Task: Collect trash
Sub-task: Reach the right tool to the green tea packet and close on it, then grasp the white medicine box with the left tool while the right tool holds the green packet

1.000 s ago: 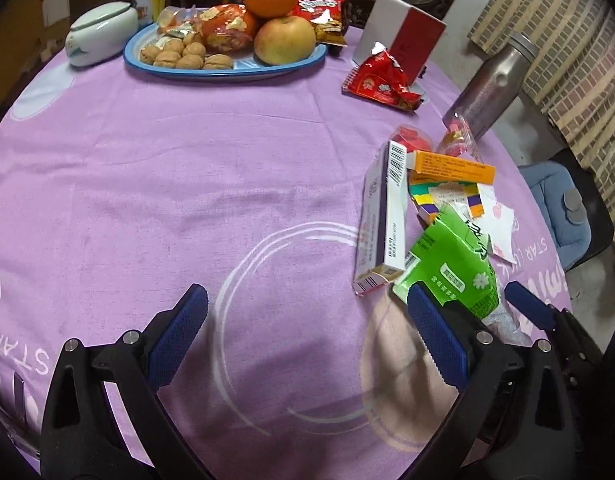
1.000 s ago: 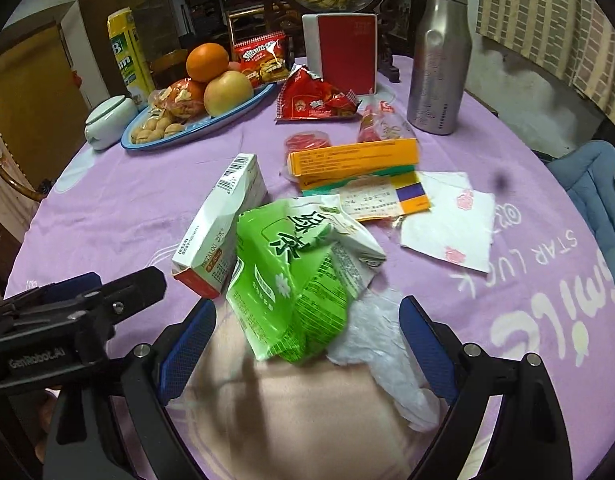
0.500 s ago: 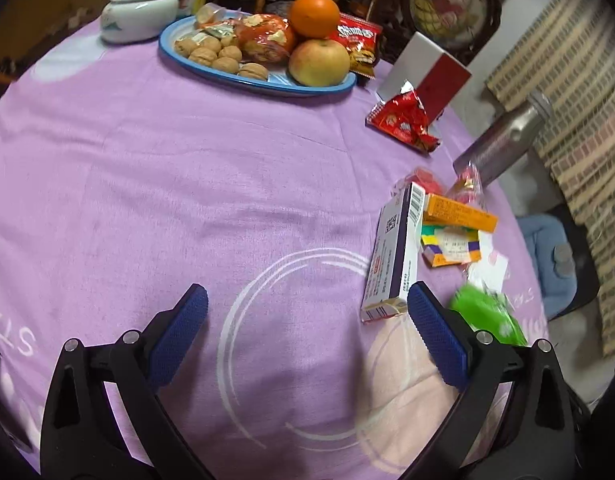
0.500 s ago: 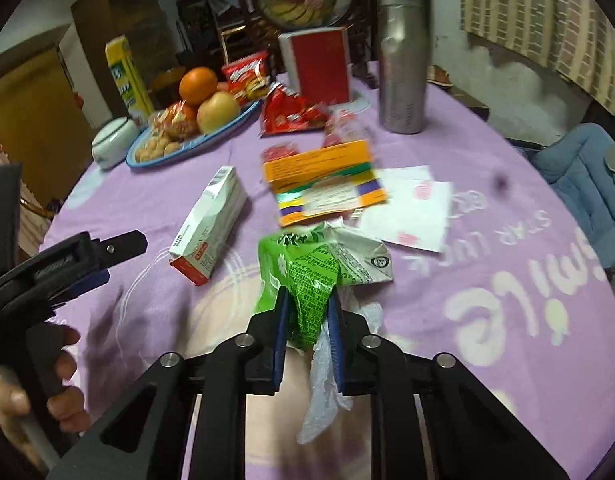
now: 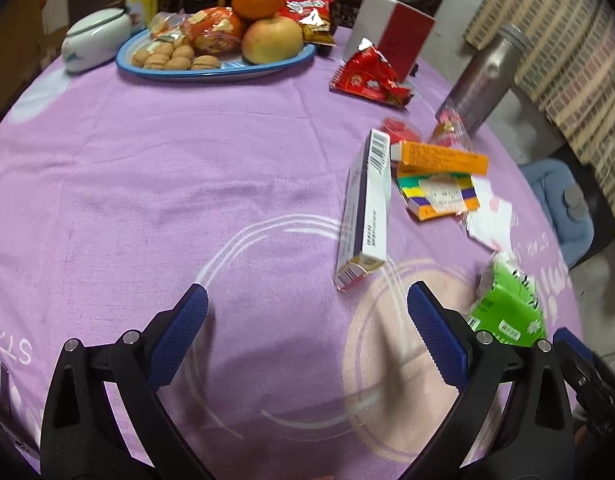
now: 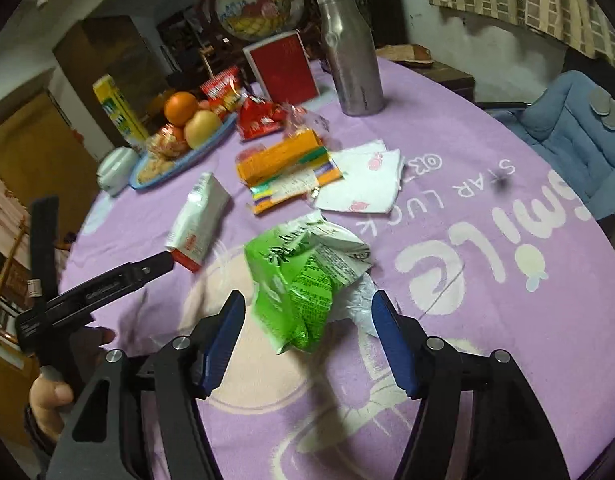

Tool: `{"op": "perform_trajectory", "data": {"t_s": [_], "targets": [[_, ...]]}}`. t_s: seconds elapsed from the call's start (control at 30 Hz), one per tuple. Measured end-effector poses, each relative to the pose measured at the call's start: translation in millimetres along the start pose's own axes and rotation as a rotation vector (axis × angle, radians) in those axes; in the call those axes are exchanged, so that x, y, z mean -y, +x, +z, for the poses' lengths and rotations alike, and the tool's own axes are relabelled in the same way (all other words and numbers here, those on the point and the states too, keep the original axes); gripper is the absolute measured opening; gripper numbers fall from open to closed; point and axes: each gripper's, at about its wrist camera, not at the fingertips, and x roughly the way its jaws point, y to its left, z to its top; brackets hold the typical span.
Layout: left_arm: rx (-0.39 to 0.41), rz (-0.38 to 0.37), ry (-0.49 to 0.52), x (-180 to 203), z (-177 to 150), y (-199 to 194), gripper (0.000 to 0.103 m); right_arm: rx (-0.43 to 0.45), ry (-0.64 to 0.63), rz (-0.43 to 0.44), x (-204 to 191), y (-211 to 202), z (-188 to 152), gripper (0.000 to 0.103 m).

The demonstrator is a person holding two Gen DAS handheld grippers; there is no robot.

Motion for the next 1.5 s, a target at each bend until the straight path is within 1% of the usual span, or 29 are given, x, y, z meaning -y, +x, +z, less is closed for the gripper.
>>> {"op": "perform_trajectory", "data": {"t_s": [0.07,0.13,0.2,0.23,0.27,0.3,0.4,0.47,0.53,0.63,0.7,0.73,0.77,0.83,0.9,1.0,1.1,1.13,1.2,1.27,1.4,1.5], "targets": [[-0.001,0.013,0.013,2.3,-0.8,1.4,0.097,-0.03,0.015,0.015,-1.6,9.2,0.2,0.063],[0.003,0.02,0.015,2.7,-0.9,2.1,0.096,-0.052,0.005,0.021,-6.9,16.9,0.3,0.057],[-0.001,0.022,0.014,2.4,-0.6,3.8,0.097,-0.063,-0.001,0.025,-13.3,23.3,2.4,0.044],[-0.009,0.022,0.011,1.7,0.0,5.3,0.097,-0.065,-0.005,0.036,-16.5,24.9,4.5,0.041],[-0.012,0.02,0.006,0.3,0.6,6.0,0.097,-0.065,-0.014,0.051,-21.1,27.2,8.2,0.036],[-0.013,0.02,0.001,-1.3,1.4,6.1,0.097,-0.064,-0.022,0.057,-25.3,28.5,11.4,0.029],[-0.005,0.025,-0.035,-10.4,5.1,4.9,0.097,-0.059,-0.074,0.061,-42.4,35.0,21.5,0.023],[-0.004,0.023,-0.058,-15.7,6.9,4.0,0.096,-0.078,-0.098,0.052,-52.9,46.7,26.3,0.022],[-0.002,0.025,-0.072,-19.3,7.8,3.8,0.096,-0.088,-0.117,0.041,-60.8,55.5,28.8,0.023],[0.003,0.032,-0.079,-21.7,8.4,4.0,0.096,-0.059,-0.148,0.004,-73.3,60.7,31.0,0.023],[0.014,0.04,-0.069,-19.6,8.6,3.9,0.096,-0.044,-0.154,-0.02,-74.9,60.0,31.2,0.022],[0.017,0.041,-0.064,-18.8,8.5,3.6,0.096,-0.022,-0.151,-0.049,-74.7,56.5,30.3,0.022],[0.02,0.041,-0.056,-17.1,8.8,3.6,0.096,-0.003,-0.151,-0.058,-73.0,52.2,30.0,0.022],[0.025,0.04,-0.048,-15.0,9.0,4.1,0.097,0.037,-0.138,-0.027,-69.2,38.2,29.6,0.021],[0.029,0.036,-0.046,-13.8,8.7,4.5,0.097,0.071,-0.099,0.048,-60.0,15.7,31.8,0.021],[0.034,0.03,-0.039,-11.5,8.6,4.8,0.097,0.107,-0.064,0.135,-49.1,-11.4,33.9,0.021],[0.042,0.031,-0.024,-7.3,7.4,4.1,0.097,0.099,-0.043,0.195,-40.6,-25.8,32.4,0.022],[0.045,0.032,-0.017,-5.6,6.9,3.8,0.097,0.097,-0.041,0.186,-39.8,-28.0,31.3,0.022],[0.054,0.034,0.007,-0.4,5.6,2.6,0.097,0.117,-0.064,0.114,-35.9,-34.6,23.8,0.022],[0.064,0.029,0.026,3.7,4.8,0.9,0.097,0.118,-0.073,0.063,-31.5,-34.9,15.2,0.022],[0.073,0.001,0.043,11.2,3.6,1.0,0.097,0.103,-0.047,0.048,-12.9,-37.1,-5.1,0.022],[0.078,-0.015,0.049,18.1,5.1,8.7,0.097,0.088,-0.038,0.036,-1.7,-38.5,-20.4,0.022]]}}
